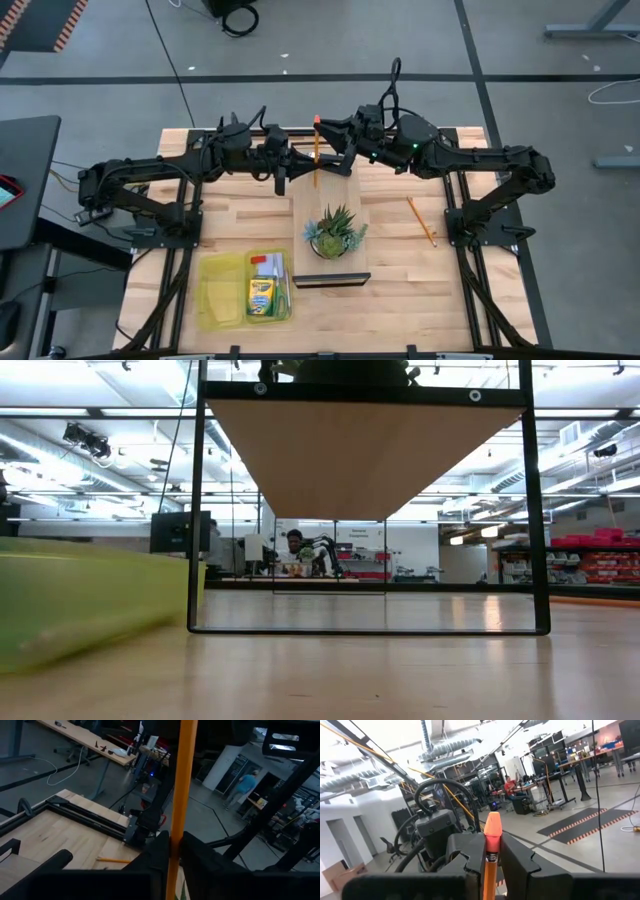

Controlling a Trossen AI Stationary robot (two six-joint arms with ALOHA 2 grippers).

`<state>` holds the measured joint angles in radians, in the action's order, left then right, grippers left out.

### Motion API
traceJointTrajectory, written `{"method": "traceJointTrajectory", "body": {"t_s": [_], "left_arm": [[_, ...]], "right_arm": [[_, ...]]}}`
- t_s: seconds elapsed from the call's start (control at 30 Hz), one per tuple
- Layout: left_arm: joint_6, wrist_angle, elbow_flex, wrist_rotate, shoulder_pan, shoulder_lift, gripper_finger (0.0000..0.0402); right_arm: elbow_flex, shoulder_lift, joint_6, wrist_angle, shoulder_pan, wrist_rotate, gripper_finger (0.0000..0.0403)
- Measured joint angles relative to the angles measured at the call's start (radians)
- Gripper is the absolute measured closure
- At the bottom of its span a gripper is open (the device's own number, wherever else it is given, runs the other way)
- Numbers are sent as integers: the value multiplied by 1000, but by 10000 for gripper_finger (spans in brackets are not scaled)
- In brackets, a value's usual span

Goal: Pack school essentials
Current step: Put the left yellow pencil into the yellow supply box

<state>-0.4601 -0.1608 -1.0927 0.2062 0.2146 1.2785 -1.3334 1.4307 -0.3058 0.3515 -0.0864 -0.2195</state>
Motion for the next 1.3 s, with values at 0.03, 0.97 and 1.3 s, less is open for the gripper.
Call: {"method": "traceJointTrajectory", "body": {"t_s": [0.03, 0.97, 1.3], "left_arm": [[0, 0, 0, 0, 0, 0, 355], [-1, 2, 0, -2, 12, 0, 368], [7, 31, 0, 0, 55, -43, 366]], "right_arm": [[0, 0, 3, 0, 0, 0, 344], [0, -8, 20, -52, 0, 45, 228], [0, -134, 77, -254, -15, 37, 189]]}}
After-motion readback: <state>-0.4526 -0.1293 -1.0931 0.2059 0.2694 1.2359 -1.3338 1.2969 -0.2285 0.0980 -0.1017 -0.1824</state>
